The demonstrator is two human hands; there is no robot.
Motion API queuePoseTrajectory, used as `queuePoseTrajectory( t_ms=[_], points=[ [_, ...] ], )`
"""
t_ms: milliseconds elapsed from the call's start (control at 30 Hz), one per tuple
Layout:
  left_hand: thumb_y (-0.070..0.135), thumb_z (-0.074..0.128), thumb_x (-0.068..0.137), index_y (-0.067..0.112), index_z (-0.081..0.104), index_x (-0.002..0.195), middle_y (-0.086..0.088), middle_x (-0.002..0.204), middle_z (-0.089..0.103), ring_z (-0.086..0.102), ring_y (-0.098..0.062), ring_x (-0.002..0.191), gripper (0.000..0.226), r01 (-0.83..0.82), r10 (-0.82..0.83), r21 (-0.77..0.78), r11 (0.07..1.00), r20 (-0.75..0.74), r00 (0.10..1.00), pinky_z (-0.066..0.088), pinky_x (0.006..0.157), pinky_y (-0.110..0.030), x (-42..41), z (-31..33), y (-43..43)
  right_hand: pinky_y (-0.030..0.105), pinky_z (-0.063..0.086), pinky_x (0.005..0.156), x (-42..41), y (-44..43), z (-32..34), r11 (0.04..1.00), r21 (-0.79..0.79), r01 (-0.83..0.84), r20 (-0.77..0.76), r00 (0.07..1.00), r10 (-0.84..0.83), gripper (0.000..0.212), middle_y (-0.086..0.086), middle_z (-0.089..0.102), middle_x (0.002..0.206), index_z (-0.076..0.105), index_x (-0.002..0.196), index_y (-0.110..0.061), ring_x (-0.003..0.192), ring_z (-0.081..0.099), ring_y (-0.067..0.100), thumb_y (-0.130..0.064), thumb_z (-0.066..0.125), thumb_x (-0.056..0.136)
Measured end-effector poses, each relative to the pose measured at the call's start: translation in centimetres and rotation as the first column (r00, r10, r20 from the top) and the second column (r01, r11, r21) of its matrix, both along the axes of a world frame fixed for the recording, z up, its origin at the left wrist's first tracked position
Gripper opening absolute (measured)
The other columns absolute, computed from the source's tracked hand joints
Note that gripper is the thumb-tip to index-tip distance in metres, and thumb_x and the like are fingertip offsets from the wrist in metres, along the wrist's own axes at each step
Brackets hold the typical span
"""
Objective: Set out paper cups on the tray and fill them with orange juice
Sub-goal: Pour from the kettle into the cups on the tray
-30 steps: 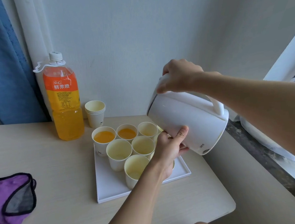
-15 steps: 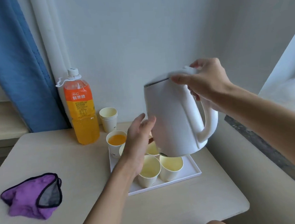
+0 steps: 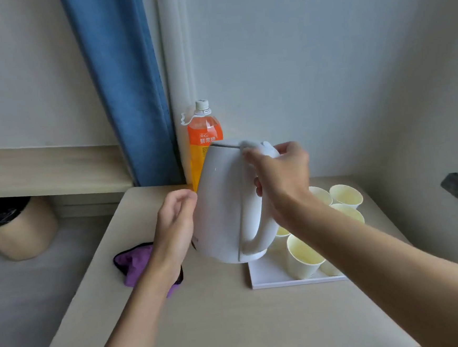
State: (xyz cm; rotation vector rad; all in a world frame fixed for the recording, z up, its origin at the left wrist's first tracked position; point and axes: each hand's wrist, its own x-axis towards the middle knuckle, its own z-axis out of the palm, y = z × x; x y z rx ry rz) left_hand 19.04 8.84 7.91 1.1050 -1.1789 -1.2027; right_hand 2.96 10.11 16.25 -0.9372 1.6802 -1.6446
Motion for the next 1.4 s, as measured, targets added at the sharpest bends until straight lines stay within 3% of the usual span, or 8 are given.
queuePoseTrajectory(
  t_ms=[67,200,333,633,967,1133,1267,1400],
  points=[
    [0.025,0.049,0.108,0.017,0.064,0.114,0.002,0.098,0.064,0.056,-0.002,0.077,0.018,0.034,-0.039,0.065,0.997,0.080,0.996,0.045,0.056,-0.006,0.9,-0.6,-0.6,0.034,0.052,0.062,1.7,-0.2,-1.9,0.999,0.035,0.028,-0.059,0.998,-0.026,0.033,0.006,0.067,0.087,0.049,0.088,-0.026,0.076,0.066,0.027,-0.041,0.072,0.069],
    [0.041,0.047,0.107,0.027,0.061,0.111,-0.001,0.117,0.069,0.063,-0.011,0.108,0.020,0.078,-0.111,0.176,0.981,0.188,0.976,0.051,0.098,-0.032,1.7,-1.4,-1.4,0.033,0.050,0.067,4.2,-0.4,-4.5,0.996,0.037,0.078,-0.116,0.991,-0.074,0.033,-0.008,0.061,0.083,0.052,0.096,-0.023,0.076,0.061,0.011,-0.038,0.073,0.075],
    [0.052,0.050,0.103,0.021,0.061,0.116,-0.008,0.123,0.070,0.065,-0.024,0.115,0.035,0.067,-0.117,0.222,0.973,0.223,0.968,0.049,0.106,-0.050,1.5,-1.5,-2.2,0.029,0.045,0.069,5.6,-0.5,-6.1,0.997,0.016,0.078,-0.135,0.988,-0.075,0.032,-0.013,0.058,0.083,0.052,0.102,-0.021,0.078,0.058,0.006,-0.034,0.072,0.081],
    [0.068,0.054,0.080,0.024,0.062,0.118,0.001,0.119,0.072,0.068,-0.016,0.111,0.059,-0.004,-0.014,0.281,0.960,0.063,0.998,0.050,0.107,-0.045,1.7,-1.5,-2.0,0.043,0.053,0.080,7.8,0.7,-8.5,0.999,0.027,0.041,-0.214,0.976,-0.035,0.034,-0.014,0.061,0.084,0.047,0.100,-0.028,0.084,0.062,0.017,-0.037,0.072,0.079],
    [0.048,0.049,0.104,0.026,0.067,0.111,0.007,0.117,0.072,0.063,-0.012,0.118,0.029,0.077,-0.136,0.255,0.964,0.226,0.965,0.045,0.110,-0.036,2.7,-1.6,-1.1,0.035,0.052,0.076,7.9,2.1,-9.3,0.987,0.150,-0.060,-0.090,0.993,0.074,0.039,-0.001,0.063,0.095,0.043,0.112,-0.024,0.086,0.062,0.017,-0.021,0.065,0.080],
    [0.070,0.046,0.076,0.013,0.070,0.099,-0.012,0.107,0.073,0.066,-0.029,0.109,0.066,0.042,-0.085,0.146,0.988,0.307,0.948,0.051,0.099,-0.046,2.4,-1.9,-1.3,0.043,0.056,0.079,9.4,2.9,-9.9,0.977,0.190,-0.100,-0.030,0.994,0.107,0.050,-0.002,0.067,0.086,0.034,0.109,-0.030,0.082,0.067,0.023,-0.043,0.061,0.070],
    [0.060,0.051,0.083,0.019,0.069,0.113,-0.011,0.114,0.068,0.065,-0.017,0.111,0.053,0.036,-0.051,0.052,0.998,0.317,0.947,0.050,0.100,-0.039,2.1,-1.2,-1.4,0.045,0.058,0.077,10.3,2.9,-10.1,0.966,0.205,-0.158,-0.048,0.984,0.171,0.067,-0.001,0.069,0.091,0.024,0.129,-0.034,0.083,0.070,0.026,-0.047,0.060,0.074],
    [0.032,0.062,0.098,0.032,0.061,0.133,0.001,0.136,0.051,0.052,-0.014,0.129,0.035,0.080,-0.042,-0.066,0.995,0.444,0.895,0.040,0.114,-0.034,2.6,-0.1,-0.9,0.019,0.050,0.069,11.3,2.9,-9.8,0.909,0.243,-0.340,-0.059,0.930,0.363,0.091,0.002,0.067,0.112,-0.006,0.151,-0.033,0.092,0.066,0.011,-0.028,0.063,0.092]
  ],
)
